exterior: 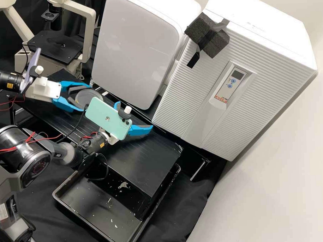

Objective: Place the petri dish on the bench

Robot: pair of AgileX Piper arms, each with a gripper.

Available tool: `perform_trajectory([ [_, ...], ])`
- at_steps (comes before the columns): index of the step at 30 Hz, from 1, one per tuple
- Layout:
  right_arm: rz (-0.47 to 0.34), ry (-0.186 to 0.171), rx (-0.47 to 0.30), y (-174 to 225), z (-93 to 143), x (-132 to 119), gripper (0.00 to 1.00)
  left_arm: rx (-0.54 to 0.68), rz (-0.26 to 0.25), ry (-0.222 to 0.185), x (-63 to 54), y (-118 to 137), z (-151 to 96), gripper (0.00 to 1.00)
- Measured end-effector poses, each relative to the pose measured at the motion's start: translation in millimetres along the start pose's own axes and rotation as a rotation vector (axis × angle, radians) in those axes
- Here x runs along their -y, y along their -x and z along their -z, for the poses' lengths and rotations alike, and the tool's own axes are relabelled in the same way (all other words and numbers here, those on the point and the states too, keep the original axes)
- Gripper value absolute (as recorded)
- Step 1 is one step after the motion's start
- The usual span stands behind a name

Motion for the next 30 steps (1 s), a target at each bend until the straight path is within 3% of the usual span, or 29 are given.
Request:
perform_trajectory([
  [8, 0.000, 0.000, 0.000, 0, 0, 0, 1.00, 0.046, 0.050, 0.061, 11.9, -2, -3, 0.00],
  [14, 0.000, 0.000, 0.000, 0, 0, 0, 1.00, 0.064, 0.046, 0.122, 19.0, -13, -1, 0.00],
  [26, 0.000, 0.000, 0.000, 0, 0, 0, 1.00, 0.074, 0.035, 0.133, 22.9, -26, 4, 0.00],
  [27, 0.000, 0.000, 0.000, 0, 0, 0, 1.00, 0.074, 0.035, 0.133, 22.9, -26, 4, 1.00],
  [30, 0.000, 0.000, 0.000, 0, 0, 0, 1.00, 0.073, 0.038, 0.134, 23.9, -26, 5, 1.00],
])
